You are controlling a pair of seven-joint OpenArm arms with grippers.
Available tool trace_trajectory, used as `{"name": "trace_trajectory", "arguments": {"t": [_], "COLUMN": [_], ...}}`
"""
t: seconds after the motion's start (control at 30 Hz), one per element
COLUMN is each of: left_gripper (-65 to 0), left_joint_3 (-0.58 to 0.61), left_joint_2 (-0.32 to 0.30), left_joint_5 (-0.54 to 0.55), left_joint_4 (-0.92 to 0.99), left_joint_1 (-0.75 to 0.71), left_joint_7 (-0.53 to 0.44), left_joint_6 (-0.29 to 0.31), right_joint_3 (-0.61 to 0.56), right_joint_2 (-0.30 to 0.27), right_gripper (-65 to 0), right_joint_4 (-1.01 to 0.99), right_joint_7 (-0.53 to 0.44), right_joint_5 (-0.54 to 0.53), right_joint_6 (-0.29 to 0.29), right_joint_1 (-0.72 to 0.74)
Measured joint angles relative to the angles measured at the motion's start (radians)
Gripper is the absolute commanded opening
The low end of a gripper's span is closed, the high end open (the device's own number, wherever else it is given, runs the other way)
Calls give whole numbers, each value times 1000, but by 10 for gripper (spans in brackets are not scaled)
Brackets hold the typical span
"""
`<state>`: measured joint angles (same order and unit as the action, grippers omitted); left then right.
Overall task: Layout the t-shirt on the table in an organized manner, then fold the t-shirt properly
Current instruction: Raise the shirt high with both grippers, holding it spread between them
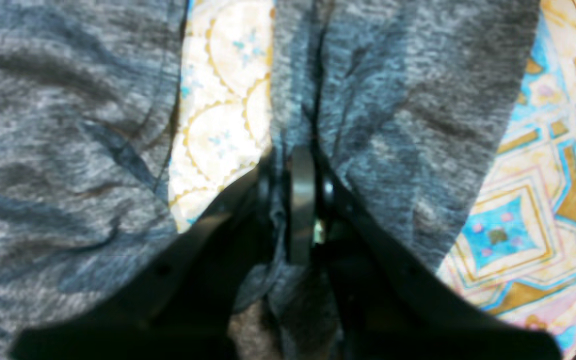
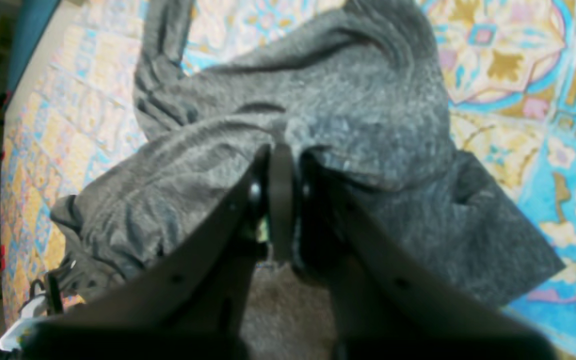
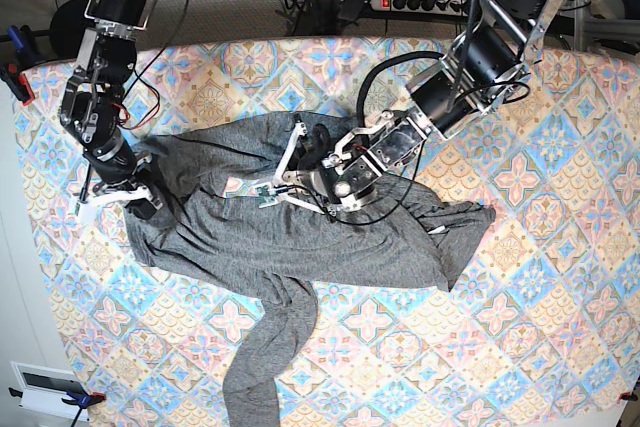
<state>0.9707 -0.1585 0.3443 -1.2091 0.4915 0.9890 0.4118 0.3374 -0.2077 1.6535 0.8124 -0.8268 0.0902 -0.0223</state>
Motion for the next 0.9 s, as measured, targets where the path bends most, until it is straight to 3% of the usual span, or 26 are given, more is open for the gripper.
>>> {"name": "trace_trajectory", "arguments": {"t": [0.1, 0.2, 0.33, 0.4, 0.7, 0.9], "left_gripper": [-650, -650, -650, -650, -650, -650], "left_joint_3": [-16, -142, -323, -381, -605, -722], "left_joint_2": [-60, -128, -215, -246, -290, -309], "left_joint_5": [-7, -8, -86, -78, -64, -74], "left_joint_4": [-55, -130, -244, -315, -584, -610], "left_joint_1": [-16, -52, -113, -118, -151, -117], "left_joint_7": [-16, 65, 173, 184, 224, 240], "left_joint_6": [9, 26, 13, 11, 16, 19], "right_joint_3": [0, 0, 1, 1, 0, -3], "right_joint_2": [0, 0, 0, 0, 0, 0], "right_gripper": [-650, -650, -650, -650, -650, -650], "right_joint_4": [-2, -2, -2, -1, 2, 1], "right_joint_7": [0, 0, -3, 0, -2, 16], "right_joint_5": [1, 0, -1, 1, 0, 5], "right_joint_6": [1, 0, 0, 0, 0, 7], "right_joint_1": [0, 0, 0, 0, 0, 63]}}
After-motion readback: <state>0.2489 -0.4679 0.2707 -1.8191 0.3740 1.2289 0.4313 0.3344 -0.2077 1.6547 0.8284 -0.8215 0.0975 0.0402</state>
